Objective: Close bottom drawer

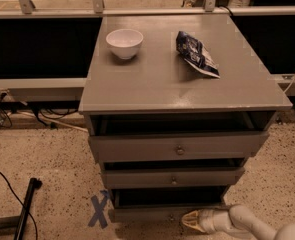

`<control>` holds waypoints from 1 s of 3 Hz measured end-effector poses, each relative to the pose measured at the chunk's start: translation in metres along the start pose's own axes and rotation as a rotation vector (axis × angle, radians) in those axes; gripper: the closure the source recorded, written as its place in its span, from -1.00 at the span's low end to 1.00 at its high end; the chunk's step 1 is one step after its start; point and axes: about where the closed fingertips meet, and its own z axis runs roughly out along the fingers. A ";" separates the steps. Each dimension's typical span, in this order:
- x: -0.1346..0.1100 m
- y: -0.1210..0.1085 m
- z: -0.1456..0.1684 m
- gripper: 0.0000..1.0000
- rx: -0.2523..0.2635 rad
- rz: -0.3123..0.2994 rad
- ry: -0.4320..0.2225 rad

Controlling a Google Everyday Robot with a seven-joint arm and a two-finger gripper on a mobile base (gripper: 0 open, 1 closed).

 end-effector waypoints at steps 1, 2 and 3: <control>0.004 0.001 0.025 1.00 -0.039 0.030 -0.052; 0.001 0.001 0.023 1.00 -0.039 0.030 -0.052; 0.013 -0.015 0.030 1.00 0.007 0.025 -0.071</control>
Offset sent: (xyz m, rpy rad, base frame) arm 0.0884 -0.0218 -0.0798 0.1393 -0.0724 -0.1482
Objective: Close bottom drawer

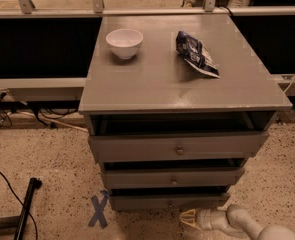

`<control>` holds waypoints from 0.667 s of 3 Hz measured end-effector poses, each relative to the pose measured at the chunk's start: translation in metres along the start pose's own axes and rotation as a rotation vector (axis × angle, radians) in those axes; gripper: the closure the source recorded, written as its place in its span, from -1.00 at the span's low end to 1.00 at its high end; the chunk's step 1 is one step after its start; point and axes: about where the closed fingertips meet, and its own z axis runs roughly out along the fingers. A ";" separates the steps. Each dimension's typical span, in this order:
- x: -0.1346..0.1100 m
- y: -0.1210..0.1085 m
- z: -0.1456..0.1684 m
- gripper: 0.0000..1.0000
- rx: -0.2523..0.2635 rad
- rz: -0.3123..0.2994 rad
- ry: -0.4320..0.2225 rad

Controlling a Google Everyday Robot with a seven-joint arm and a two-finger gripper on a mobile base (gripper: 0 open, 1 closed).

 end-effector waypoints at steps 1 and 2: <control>0.016 -0.026 0.013 1.00 0.084 -0.019 -0.052; 0.020 -0.050 0.020 1.00 0.140 -0.052 -0.096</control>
Offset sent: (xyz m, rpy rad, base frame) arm 0.0893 -0.0164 -0.0273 0.1237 -0.2281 -0.1049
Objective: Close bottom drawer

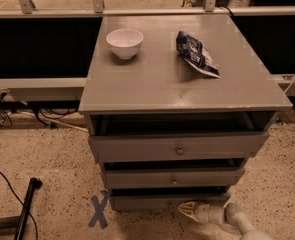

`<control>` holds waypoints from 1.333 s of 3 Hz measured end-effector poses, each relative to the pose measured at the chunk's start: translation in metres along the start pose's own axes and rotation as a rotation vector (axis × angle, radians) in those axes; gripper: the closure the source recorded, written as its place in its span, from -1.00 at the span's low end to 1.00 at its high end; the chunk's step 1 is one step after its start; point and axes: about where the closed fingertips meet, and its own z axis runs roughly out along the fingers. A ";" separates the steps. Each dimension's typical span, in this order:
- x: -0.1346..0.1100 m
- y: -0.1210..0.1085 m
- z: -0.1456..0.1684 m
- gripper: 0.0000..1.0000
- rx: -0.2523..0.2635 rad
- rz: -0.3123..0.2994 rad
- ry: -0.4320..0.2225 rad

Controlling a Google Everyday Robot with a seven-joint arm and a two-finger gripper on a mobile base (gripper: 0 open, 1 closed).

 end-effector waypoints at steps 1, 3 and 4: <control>-0.004 -0.013 0.008 1.00 0.016 -0.043 -0.025; -0.004 -0.003 -0.006 1.00 0.015 -0.113 -0.031; 0.004 0.022 -0.037 1.00 0.011 -0.120 0.010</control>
Offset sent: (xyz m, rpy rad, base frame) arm 0.0183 0.0046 0.0071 0.0034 -0.1238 0.0428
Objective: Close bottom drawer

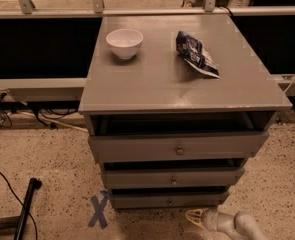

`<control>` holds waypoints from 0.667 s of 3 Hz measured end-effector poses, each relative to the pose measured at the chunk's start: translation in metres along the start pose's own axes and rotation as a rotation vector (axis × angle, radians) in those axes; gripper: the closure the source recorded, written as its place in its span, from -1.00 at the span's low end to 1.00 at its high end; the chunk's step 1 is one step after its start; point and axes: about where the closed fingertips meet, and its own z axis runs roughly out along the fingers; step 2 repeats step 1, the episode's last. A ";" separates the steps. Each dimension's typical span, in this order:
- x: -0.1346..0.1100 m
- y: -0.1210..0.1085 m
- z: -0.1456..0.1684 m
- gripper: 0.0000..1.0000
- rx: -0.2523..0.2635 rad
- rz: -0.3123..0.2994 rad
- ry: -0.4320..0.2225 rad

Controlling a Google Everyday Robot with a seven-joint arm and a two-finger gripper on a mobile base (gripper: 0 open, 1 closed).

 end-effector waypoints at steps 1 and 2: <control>0.003 0.025 -0.033 1.00 0.044 0.025 0.027; 0.003 0.025 -0.033 1.00 0.044 0.025 0.027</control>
Offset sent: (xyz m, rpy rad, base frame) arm 0.0000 0.0000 0.0000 0.0000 0.0000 0.0000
